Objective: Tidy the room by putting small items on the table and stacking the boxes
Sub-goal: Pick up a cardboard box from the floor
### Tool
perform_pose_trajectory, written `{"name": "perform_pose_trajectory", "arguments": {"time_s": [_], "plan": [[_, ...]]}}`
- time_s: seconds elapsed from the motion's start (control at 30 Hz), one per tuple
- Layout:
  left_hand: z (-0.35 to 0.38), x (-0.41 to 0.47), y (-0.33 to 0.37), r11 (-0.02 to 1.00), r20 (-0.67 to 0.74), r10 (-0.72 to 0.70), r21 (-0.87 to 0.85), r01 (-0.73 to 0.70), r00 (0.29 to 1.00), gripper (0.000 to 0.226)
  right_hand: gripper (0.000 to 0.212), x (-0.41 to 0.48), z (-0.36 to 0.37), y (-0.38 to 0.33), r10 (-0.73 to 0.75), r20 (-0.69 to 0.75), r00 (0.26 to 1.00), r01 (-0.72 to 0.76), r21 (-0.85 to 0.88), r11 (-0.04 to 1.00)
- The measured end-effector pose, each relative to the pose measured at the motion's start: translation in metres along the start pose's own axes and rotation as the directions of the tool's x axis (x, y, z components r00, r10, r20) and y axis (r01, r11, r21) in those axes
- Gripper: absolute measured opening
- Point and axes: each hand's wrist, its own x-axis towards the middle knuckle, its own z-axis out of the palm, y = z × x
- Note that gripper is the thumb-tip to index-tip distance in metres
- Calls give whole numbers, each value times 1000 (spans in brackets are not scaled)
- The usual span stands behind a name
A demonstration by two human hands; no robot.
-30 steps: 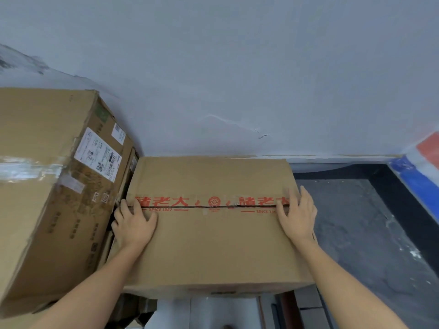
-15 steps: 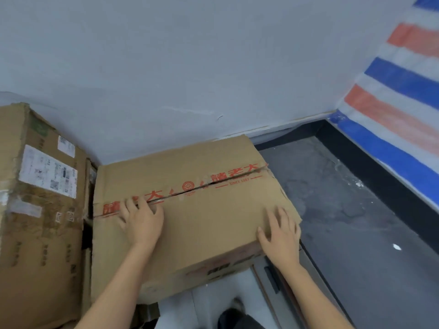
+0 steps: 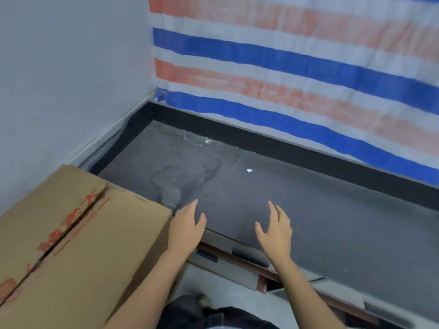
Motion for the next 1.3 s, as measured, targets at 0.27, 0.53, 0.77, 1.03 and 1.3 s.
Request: {"name": "perform_pose_trajectory", "arguments": {"time_s": [0.27,0.53,0.77,1.03,1.3], "plan": [[89,10,47,955,643,148,106,-278,751,38,56,-62,-22,80,473,-155,867,-454,140,880],[121,6,71,891,778,264,29,-453,570,28,42,-152,6,86,833,-300,465,-708,439,553],[191,-55,94,819,912,192,55,-572,362,21,44,-242,0,123,936,-324,138,-765,565,309],[318,-215,201,697,929,370,-269,-664,12,32,36,-393,-39,187,802,-367,-472,-561,827,48],[359,-354,199,467,902,196,-431,-772,-385,22,40,-445,-21,216,775,-166,-610,-457,872,-174]]}}
